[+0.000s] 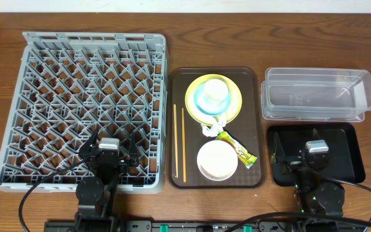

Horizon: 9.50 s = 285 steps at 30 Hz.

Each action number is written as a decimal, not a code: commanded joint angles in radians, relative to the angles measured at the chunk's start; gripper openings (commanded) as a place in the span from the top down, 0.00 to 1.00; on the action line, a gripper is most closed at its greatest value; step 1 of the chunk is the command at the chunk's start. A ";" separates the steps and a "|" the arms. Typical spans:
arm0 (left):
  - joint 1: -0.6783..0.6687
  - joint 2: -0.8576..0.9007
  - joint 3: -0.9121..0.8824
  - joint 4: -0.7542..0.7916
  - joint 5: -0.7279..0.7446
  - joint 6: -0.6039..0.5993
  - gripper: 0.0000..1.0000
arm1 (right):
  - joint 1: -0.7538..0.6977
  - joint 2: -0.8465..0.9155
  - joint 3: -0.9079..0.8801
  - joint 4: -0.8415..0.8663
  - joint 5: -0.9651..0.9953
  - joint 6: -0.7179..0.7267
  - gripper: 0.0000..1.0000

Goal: Sort waste into correct bins and load items into the dishwasher

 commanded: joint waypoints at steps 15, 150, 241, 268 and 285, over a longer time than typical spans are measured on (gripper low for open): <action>0.002 0.000 -0.012 -0.042 -0.009 0.006 0.02 | 0.009 -0.001 -0.001 -0.004 -0.006 -0.003 0.01; -0.601 1.091 1.061 -0.990 -0.082 -0.697 0.59 | 0.009 -0.001 -0.001 -0.004 -0.007 -0.003 0.01; -0.645 1.251 1.057 -0.616 -0.367 -0.613 0.93 | 0.009 -0.001 -0.001 -0.004 -0.007 -0.003 0.01; -0.362 1.439 1.046 -0.592 -0.311 -0.383 0.83 | 0.009 -0.001 -0.001 -0.004 -0.007 -0.003 0.01; -0.359 1.183 1.054 -0.715 0.006 -0.564 0.62 | 0.009 -0.001 -0.001 -0.004 -0.007 -0.003 0.01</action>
